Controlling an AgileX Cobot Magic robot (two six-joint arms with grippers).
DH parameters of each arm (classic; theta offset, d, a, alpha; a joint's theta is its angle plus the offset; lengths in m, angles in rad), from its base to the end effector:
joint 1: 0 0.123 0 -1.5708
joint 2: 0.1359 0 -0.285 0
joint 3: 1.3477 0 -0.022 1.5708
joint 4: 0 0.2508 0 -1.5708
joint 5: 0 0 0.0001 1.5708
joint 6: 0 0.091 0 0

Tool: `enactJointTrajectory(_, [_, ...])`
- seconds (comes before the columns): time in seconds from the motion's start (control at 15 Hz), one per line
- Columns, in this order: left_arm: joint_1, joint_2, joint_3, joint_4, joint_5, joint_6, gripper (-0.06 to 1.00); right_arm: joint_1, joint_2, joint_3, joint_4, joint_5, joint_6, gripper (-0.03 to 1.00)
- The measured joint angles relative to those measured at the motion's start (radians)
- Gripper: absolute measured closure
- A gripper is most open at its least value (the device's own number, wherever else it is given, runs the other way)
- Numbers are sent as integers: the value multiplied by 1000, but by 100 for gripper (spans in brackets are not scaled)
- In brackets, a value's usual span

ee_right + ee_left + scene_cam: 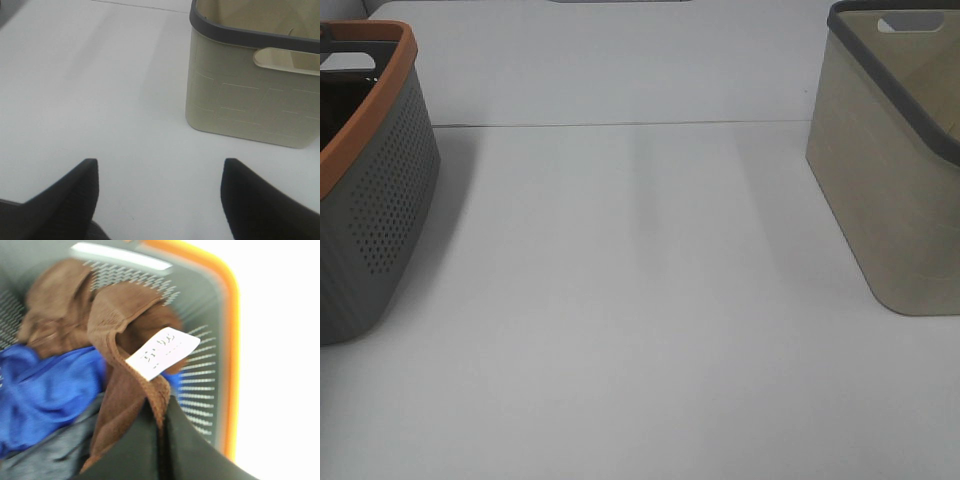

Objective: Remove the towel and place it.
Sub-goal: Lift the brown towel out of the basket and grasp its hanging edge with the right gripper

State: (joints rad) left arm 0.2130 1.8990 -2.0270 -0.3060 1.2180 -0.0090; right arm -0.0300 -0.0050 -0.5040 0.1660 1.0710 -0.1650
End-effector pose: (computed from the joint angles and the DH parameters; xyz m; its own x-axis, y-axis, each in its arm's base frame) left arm 0.4120 0.0628 0.3800 -0.8040 -0.2892 -0.5196 -0.1459 0.9430 -0.2990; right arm -0.0067 0.0134 0.2784 -0.4417 -0.0707 -0.8944 -0.1376 0.9904 -0.0103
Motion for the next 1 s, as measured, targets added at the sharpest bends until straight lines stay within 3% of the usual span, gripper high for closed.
enactJointTrajectory(0.13, [0, -58, 0, -79, -18, 9, 94, 0, 0, 0, 0, 0, 0, 30])
enactJointTrajectory(0.27, [0, -116, 0, -213, -54, 9, 94, 0, 0, 0, 0, 0, 0, 30])
enactJointTrajectory(0.33, [0, -156, 0, -394, -99, 74, 94, 0, 0, 0, 0, 0, 0, 30])
enactJointTrajectory(0.47, [0, -177, 0, -620, -123, 148, 94, 0, 0, 0, 0, 0, 0, 30])
enactJointTrajectory(0.53, [-6, -181, 0, -723, -135, 188, 94, 0, 0, 0, 0, 0, 0, 30])
enactJointTrajectory(0.67, [-42, -184, 0, -835, -184, 235, 94, 0, 0, 0, 0, 0, 0, 30])
enactJointTrajectory(0.8, [-100, -184, 0, -855, -230, 257, 94, 0, 0, 0, 0, 0, 0, 30])
enactJointTrajectory(0.87, [-178, -184, 0, -843, -299, 271, 94, 0, 0, 0, 0, 0, 0, 30])
enactJointTrajectory(1.0, [-261, -184, 0, -790, -385, 273, 94, 0, 0, 0, 0, 0, 0, 30])
